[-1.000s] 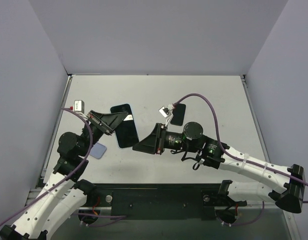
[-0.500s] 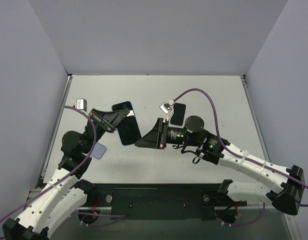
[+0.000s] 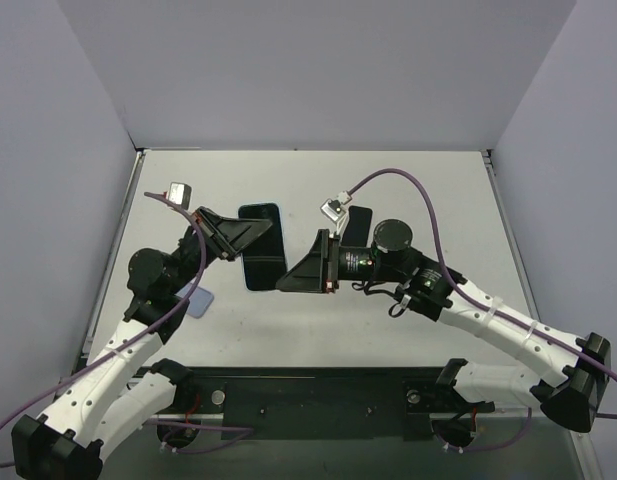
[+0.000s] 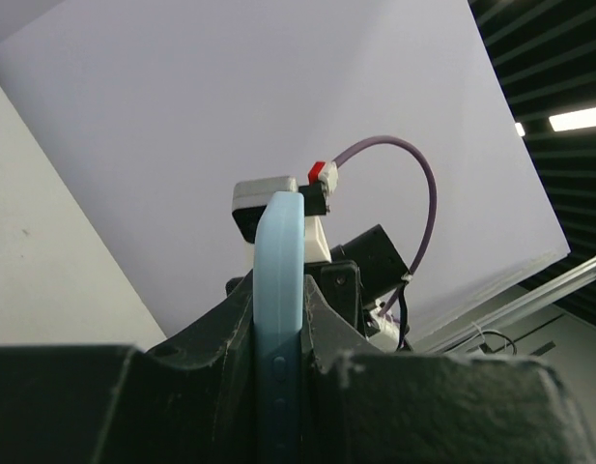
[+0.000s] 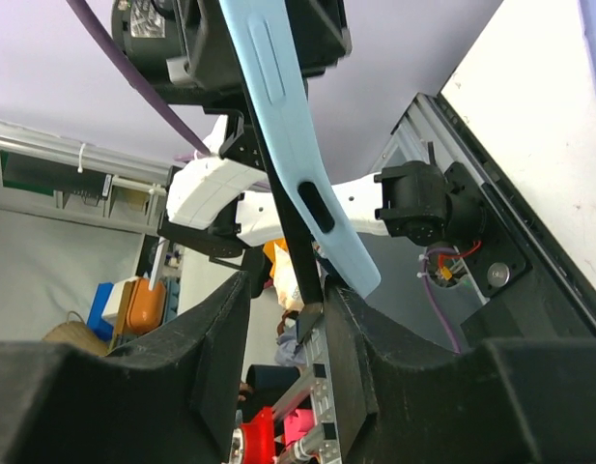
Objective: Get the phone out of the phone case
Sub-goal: Remove the phone case from the phone.
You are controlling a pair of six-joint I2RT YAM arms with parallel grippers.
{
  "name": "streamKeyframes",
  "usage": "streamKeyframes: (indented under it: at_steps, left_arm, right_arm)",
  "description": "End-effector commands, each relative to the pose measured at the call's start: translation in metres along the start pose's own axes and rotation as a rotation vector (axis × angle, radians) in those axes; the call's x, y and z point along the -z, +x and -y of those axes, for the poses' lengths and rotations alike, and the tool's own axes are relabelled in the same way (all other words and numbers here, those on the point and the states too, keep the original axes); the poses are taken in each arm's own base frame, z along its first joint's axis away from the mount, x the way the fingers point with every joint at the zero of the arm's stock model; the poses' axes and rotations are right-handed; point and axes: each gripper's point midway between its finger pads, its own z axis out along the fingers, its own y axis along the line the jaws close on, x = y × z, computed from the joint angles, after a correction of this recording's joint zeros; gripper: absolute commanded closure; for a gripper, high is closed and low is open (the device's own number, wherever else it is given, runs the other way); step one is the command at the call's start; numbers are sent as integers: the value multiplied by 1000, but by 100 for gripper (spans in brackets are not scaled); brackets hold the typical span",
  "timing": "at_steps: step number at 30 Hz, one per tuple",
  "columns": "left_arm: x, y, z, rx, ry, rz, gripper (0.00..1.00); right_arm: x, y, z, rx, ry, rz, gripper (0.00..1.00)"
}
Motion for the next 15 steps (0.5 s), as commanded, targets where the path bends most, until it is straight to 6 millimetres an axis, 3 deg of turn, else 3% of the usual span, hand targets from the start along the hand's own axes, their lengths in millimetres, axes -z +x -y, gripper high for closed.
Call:
streamKeyframes:
  at_steps: [1, 6, 7, 15]
  left_arm:
    - [26, 43, 87, 19, 269, -262, 100]
    - [24, 45, 83, 37, 247, -284, 100]
    - [23, 43, 82, 43, 245, -270, 100]
    - [21, 26, 74, 69, 228, -121, 100]
  right_arm:
    - [6, -69, 19, 97, 108, 240, 66]
    - [8, -79, 22, 78, 109, 255, 66]
    - [6, -82, 14, 85, 77, 271, 66]
    - [-24, -82, 8, 64, 16, 304, 68]
